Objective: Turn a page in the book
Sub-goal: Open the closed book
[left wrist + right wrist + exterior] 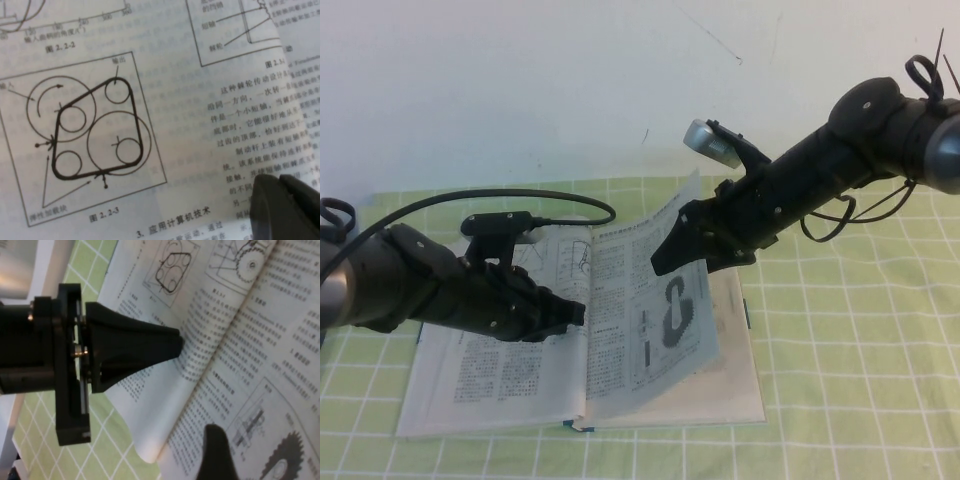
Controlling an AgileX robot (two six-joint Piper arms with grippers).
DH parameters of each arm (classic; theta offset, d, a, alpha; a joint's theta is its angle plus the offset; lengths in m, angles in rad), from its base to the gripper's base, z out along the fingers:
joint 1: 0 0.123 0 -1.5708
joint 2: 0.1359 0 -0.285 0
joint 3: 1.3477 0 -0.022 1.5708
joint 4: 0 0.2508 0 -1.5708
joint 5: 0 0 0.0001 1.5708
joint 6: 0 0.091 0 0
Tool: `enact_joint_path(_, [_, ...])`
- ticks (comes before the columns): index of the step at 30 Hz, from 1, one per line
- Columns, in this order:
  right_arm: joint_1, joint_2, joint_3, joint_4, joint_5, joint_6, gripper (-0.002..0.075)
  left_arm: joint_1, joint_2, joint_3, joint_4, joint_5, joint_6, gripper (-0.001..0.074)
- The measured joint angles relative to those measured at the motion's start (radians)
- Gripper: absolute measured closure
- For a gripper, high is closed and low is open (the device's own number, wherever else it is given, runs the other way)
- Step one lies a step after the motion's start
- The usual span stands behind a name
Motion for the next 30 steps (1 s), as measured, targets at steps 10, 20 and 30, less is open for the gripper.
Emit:
enact_joint_path(10, [0.002,0.031,-0.011,-0.031,0.058,0.054,0.0287,-0.021,-0.159,0.0,-0.019,0.151,0.07,0.0738])
enact_joint_path(20, [0.02,0.039,-0.013,-0.094,0.102,0.07,0.0287,-0.304,-0.342,0.078,0.105,0.063,0.058,0.0738])
enact_joint_path(30, [0.02,0.039,-0.013,0.043,0.13,0.045,0.0286,-0.479,-0.415,0.21,0.12,-0.206,0.029,0.0738])
